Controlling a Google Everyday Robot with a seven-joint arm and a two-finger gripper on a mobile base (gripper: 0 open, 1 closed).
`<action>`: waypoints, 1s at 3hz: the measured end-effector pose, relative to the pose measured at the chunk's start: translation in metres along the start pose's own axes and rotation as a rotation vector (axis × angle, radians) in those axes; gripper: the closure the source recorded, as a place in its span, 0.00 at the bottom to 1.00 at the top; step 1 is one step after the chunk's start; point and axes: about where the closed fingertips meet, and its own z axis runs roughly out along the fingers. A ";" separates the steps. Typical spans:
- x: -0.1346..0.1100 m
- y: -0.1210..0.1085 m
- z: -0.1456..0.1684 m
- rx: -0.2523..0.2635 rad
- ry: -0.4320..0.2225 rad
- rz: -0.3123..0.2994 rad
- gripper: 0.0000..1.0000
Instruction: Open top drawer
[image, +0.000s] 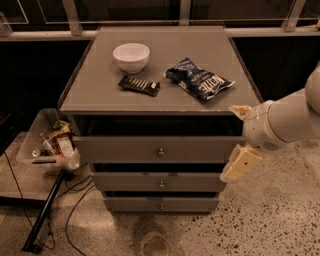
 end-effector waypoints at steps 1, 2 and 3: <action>0.014 0.000 0.031 -0.030 0.002 0.028 0.00; 0.030 -0.002 0.060 -0.055 -0.006 0.056 0.00; 0.038 -0.001 0.086 -0.071 -0.049 0.036 0.00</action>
Offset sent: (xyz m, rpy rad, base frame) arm 0.0366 -0.0098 -0.1031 0.0658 0.1070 -0.0351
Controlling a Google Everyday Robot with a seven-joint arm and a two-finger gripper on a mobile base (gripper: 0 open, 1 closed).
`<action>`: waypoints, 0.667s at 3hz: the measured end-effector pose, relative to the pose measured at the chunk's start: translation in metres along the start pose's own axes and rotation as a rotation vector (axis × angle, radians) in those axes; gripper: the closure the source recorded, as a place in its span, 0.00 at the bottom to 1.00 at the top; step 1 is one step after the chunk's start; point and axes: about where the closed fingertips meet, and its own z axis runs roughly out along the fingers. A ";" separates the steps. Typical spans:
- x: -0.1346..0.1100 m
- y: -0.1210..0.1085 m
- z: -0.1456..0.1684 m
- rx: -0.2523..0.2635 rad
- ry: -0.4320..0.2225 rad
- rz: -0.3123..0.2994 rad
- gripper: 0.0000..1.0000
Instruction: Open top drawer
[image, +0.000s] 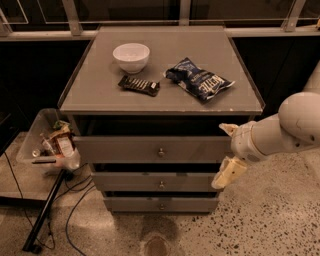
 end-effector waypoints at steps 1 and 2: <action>-0.002 -0.005 0.018 0.005 -0.061 -0.109 0.00; -0.002 -0.005 0.018 0.005 -0.061 -0.109 0.00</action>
Offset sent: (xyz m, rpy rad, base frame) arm 0.0100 0.0062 -0.0103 0.0246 -0.0521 0.0620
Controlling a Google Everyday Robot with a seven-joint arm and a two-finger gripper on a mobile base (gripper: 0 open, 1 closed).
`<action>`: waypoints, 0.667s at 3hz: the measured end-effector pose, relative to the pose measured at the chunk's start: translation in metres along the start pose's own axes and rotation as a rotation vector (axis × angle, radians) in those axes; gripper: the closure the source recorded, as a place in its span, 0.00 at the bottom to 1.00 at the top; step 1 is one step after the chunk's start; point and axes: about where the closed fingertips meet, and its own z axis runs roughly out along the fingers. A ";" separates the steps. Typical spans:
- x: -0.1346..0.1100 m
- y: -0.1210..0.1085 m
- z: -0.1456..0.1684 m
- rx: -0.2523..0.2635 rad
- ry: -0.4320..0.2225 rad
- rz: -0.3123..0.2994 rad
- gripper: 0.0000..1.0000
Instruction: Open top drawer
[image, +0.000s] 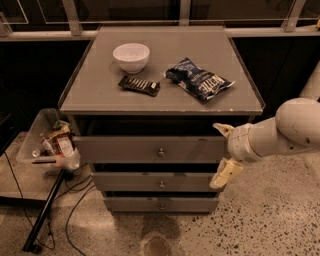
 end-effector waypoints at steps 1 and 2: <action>-0.005 -0.005 0.011 0.001 -0.011 -0.019 0.00; -0.009 -0.016 0.031 0.010 -0.028 -0.027 0.00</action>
Offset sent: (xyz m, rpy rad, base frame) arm 0.0514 0.0308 -0.0274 0.0329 -0.0488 0.0246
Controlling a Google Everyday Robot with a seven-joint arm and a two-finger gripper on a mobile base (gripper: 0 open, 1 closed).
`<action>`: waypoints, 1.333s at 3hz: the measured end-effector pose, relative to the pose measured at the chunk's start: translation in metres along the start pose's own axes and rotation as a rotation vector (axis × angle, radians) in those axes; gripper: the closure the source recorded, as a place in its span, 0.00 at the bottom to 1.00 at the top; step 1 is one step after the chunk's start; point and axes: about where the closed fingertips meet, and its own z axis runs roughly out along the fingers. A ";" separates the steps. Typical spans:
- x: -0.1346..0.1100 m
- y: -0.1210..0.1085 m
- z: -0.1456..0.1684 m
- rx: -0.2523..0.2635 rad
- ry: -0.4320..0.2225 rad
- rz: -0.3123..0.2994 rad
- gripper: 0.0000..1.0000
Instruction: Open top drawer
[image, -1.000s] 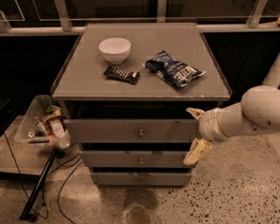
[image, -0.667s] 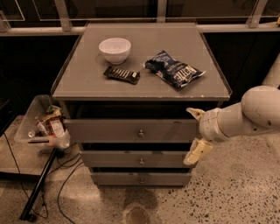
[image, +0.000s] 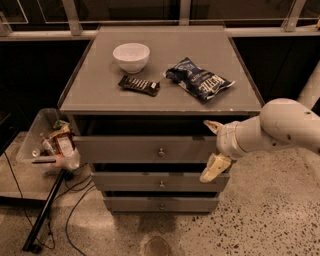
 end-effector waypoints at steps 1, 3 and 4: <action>0.004 -0.010 0.018 0.009 0.003 0.008 0.00; 0.020 -0.023 0.047 0.021 0.023 0.020 0.00; 0.024 -0.025 0.053 0.036 0.013 0.015 0.00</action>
Offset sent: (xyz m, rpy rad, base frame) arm 0.0427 0.0020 -0.0355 -0.0165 -0.0045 -0.0418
